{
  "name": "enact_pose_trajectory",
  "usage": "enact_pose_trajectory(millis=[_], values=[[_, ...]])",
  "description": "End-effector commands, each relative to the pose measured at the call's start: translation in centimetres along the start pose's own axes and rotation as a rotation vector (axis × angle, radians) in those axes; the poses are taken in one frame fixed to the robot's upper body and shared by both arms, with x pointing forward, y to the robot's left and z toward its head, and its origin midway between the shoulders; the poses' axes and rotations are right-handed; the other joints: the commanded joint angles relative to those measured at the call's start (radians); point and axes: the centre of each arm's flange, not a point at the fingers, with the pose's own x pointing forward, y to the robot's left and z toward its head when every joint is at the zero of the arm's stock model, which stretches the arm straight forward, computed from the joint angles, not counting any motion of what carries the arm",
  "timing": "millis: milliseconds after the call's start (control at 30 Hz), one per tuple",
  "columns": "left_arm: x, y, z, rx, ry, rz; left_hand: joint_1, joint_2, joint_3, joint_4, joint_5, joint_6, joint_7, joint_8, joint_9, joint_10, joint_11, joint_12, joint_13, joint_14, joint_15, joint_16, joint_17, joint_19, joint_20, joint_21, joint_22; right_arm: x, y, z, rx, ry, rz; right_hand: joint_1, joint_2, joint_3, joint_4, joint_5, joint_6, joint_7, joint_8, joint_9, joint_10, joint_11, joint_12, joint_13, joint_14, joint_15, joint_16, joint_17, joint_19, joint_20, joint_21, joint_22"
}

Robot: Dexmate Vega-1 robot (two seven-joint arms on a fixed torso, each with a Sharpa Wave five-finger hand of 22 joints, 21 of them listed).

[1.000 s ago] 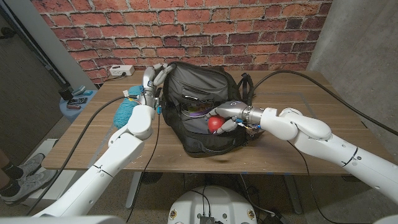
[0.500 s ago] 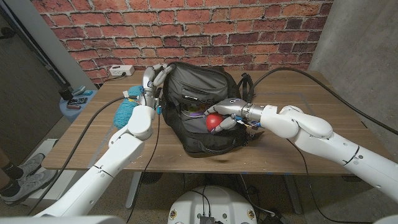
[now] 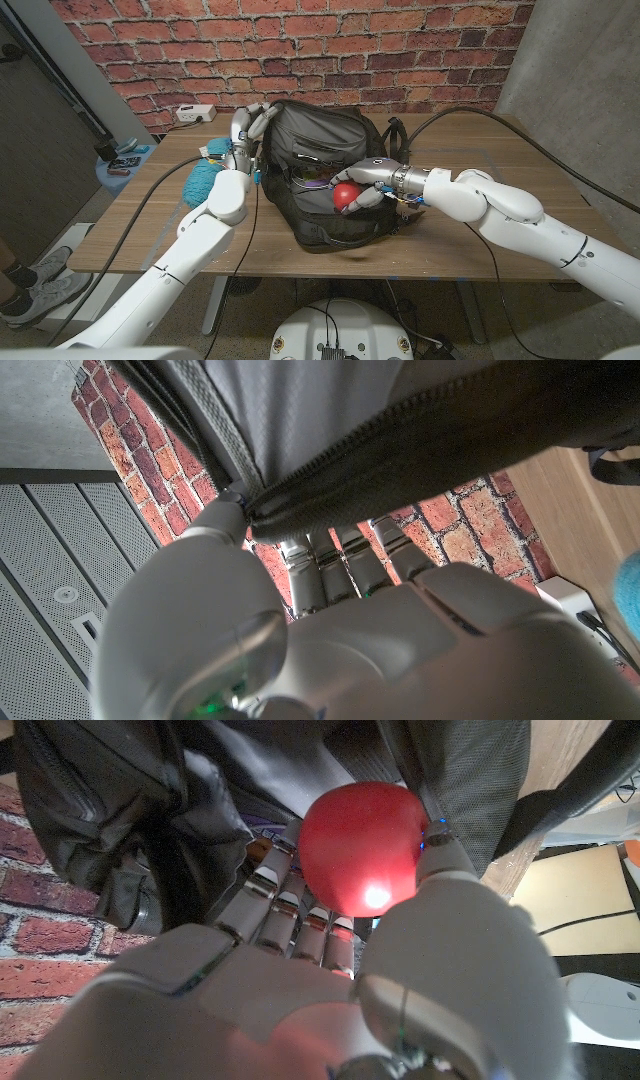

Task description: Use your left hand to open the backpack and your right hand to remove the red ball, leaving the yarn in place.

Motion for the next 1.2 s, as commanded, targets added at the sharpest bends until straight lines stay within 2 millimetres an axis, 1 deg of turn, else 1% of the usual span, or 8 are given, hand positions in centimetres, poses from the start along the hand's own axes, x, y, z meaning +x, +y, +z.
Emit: enact_pose_trajectory(millis=[33,367,500,567,600,700,767,1200], values=[[0.3,-0.3,0.2,0.001,-0.006,-0.001,0.032,0.043,-0.003,-0.003,-0.002,-0.003,0.001,0.009,0.001,0.007,-0.003,-0.001,0.003,-0.004,0.001,0.000,0.002,0.000,0.005,0.006,0.004,-1.6,-0.3,0.1,0.038,0.024,-0.005,0.006,0.008,-0.002,-0.001,0.001,0.009,0.002,0.001,0.003,0.010,-0.003,0.010,0.003,0.003,-0.144,0.010,0.002,0.007,-0.051,0.005,0.005],[0.3,-0.4,0.3,0.000,-0.010,-0.006,0.032,0.044,-0.002,-0.002,-0.004,-0.005,0.003,0.010,0.000,0.007,-0.001,-0.001,0.003,-0.006,0.002,0.000,0.002,-0.001,0.005,0.006,0.004,-3.1,-0.5,0.4,0.057,0.067,-0.013,0.011,0.009,-0.003,-0.003,0.001,0.011,0.002,-0.001,0.003,0.010,-0.001,0.012,0.005,0.005,-0.146,0.011,0.003,0.007,-0.050,0.005,0.005],[0.2,-0.5,0.3,-0.001,-0.011,-0.004,0.032,0.044,-0.003,-0.003,-0.004,-0.006,0.002,0.010,0.000,0.007,-0.007,-0.001,0.003,-0.006,0.002,0.000,0.002,-0.001,0.005,0.006,0.004,-3.7,-0.6,0.4,0.061,0.086,-0.016,0.012,0.010,-0.004,-0.002,0.001,0.012,0.002,-0.002,0.004,0.010,-0.001,0.013,0.006,0.006,-0.146,0.012,0.004,0.008,-0.050,0.005,0.005],[0.2,-0.5,0.3,-0.002,-0.011,-0.004,0.033,0.044,-0.003,-0.003,-0.004,-0.006,0.002,0.010,0.000,0.006,-0.007,-0.001,0.004,-0.006,0.001,0.000,0.002,-0.002,0.006,0.006,0.004,-4.0,-0.7,0.3,0.058,0.095,-0.017,0.012,0.010,-0.005,-0.002,0.000,0.012,0.002,-0.002,0.004,0.010,0.000,0.013,0.007,0.006,-0.146,0.012,0.004,0.008,-0.050,0.005,0.005],[0.1,-0.5,0.3,-0.002,-0.012,-0.003,0.033,0.044,-0.002,-0.003,-0.004,-0.005,0.002,0.010,-0.001,0.006,-0.002,-0.001,0.003,-0.005,0.001,-0.001,0.001,-0.002,0.006,0.006,0.004,-4.2,-0.7,0.3,0.058,0.101,-0.020,0.012,0.010,-0.005,-0.002,0.000,0.013,0.002,-0.002,0.004,0.010,-0.002,0.014,0.007,0.005,-0.146,0.012,0.004,0.008,-0.050,0.005,0.005],[0.0,-0.6,0.2,-0.005,-0.011,-0.001,0.032,0.043,-0.002,-0.002,-0.005,-0.007,0.001,0.011,0.000,0.007,-0.005,-0.001,0.002,-0.005,0.000,-0.001,0.000,-0.002,0.007,0.006,0.004,-4.6,-0.8,0.1,0.058,0.111,-0.022,0.013,0.011,-0.006,-0.002,0.000,0.014,0.001,-0.003,0.004,0.010,-0.001,0.014,0.008,0.006,-0.145,0.012,0.004,0.009,-0.050,0.005,0.005],[0.0,-0.7,0.2,-0.007,-0.008,0.000,0.031,0.044,-0.001,-0.002,-0.005,-0.005,0.002,0.012,-0.001,0.008,0.000,-0.001,0.002,-0.005,0.001,-0.001,0.000,-0.002,0.007,0.006,0.004,-4.8,-0.9,0.1,0.054,0.121,-0.024,0.015,0.011,-0.006,-0.002,0.000,0.014,0.002,-0.003,0.004,0.010,-0.001,0.015,0.008,0.006,-0.146,0.012,0.004,0.009,-0.050,0.005,0.005],[0.0,-1.3,0.0,-0.014,-0.006,0.004,0.033,0.044,-0.002,-0.003,-0.007,-0.007,0.003,0.013,-0.003,0.006,-0.006,-0.002,0.003,-0.006,0.001,0.000,0.001,-0.005,0.003,0.005,0.003,-6.9,-1.7,-0.6,0.075,0.178,-0.032,0.016,0.014,-0.009,-0.001,-0.001,0.017,0.003,-0.005,0.004,0.013,0.000,0.018,0.011,0.012,-0.147,0.016,0.006,0.012,-0.052,0.006,0.005]])
